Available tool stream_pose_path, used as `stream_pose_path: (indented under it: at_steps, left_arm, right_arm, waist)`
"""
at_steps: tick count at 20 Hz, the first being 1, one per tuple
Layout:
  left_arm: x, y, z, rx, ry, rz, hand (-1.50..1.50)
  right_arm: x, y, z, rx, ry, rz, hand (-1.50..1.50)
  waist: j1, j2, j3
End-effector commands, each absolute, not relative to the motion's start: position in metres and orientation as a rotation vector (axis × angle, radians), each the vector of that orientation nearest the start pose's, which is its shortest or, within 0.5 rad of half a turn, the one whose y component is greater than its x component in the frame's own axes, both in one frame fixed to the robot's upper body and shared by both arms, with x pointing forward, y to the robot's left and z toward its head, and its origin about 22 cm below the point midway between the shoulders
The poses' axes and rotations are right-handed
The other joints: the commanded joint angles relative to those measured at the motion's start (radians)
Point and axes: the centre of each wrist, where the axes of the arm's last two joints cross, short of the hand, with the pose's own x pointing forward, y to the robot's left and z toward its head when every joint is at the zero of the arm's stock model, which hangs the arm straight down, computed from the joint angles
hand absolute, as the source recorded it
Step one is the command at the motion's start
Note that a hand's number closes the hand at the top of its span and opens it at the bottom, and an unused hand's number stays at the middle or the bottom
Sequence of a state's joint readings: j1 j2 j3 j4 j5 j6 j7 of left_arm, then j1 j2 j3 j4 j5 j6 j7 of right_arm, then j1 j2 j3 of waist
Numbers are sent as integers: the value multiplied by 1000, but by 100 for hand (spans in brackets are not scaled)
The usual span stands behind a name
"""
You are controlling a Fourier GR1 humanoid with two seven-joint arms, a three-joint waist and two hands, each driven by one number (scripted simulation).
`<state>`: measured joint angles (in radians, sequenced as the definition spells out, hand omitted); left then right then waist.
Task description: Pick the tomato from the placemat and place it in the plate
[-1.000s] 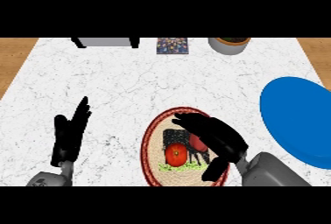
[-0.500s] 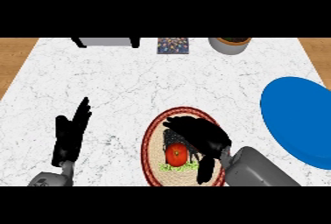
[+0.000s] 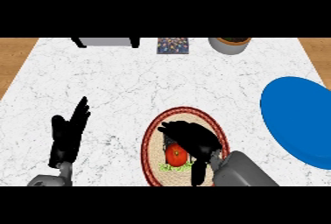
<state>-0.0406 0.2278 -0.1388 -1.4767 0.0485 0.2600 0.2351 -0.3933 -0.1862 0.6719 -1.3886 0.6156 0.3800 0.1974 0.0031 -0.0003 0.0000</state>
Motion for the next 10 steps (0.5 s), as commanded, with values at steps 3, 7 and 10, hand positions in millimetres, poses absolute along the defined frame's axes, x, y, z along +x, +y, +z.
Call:
stream_pose_path:
  at_steps: [3, 7, 10]
  left_arm:
    - [248, 246, -28, 242, -1290, -22, 0]
    - [268, 253, -14, 257, -1276, -22, 0]
    - [257, 245, -21, 237, -1290, -36, 0]
  right_arm:
    - [266, -84, 7, -134, -1258, 1627, -150]
    - [276, -87, 18, -119, -1237, 1619, -150]
    - [276, -64, 10, -126, -1237, 1622, -150]
  waist:
    - [-1, 1, 0]
    - [-3, 0, 0]
    - [0, 0, 0]
